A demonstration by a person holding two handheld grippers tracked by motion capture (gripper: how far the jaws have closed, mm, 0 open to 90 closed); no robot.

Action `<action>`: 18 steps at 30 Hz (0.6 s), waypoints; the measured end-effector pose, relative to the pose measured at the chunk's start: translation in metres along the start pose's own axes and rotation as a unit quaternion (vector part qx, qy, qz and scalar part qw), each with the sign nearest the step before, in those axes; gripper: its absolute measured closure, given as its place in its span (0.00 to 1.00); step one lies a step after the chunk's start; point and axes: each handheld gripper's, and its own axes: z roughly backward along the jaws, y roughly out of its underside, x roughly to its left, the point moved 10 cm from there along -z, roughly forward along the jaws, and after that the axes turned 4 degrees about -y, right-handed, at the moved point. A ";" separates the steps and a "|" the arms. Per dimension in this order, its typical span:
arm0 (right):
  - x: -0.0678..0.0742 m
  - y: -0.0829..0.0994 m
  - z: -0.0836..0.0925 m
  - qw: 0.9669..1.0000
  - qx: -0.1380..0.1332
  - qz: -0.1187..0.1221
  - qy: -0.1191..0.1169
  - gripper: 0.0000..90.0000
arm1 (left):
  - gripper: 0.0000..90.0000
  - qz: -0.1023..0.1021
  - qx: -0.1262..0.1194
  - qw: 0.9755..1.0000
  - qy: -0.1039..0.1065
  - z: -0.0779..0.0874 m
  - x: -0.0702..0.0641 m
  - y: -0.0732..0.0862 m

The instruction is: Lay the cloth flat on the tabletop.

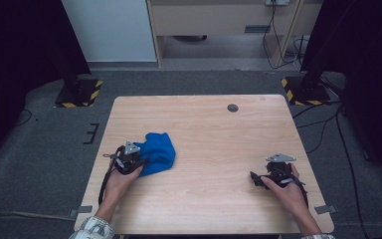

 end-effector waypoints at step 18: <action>0.008 -0.015 0.009 0.999 -0.021 0.004 -0.024 0.35 | 0.93 -0.058 -0.027 0.992 0.111 -0.007 -0.092 -0.044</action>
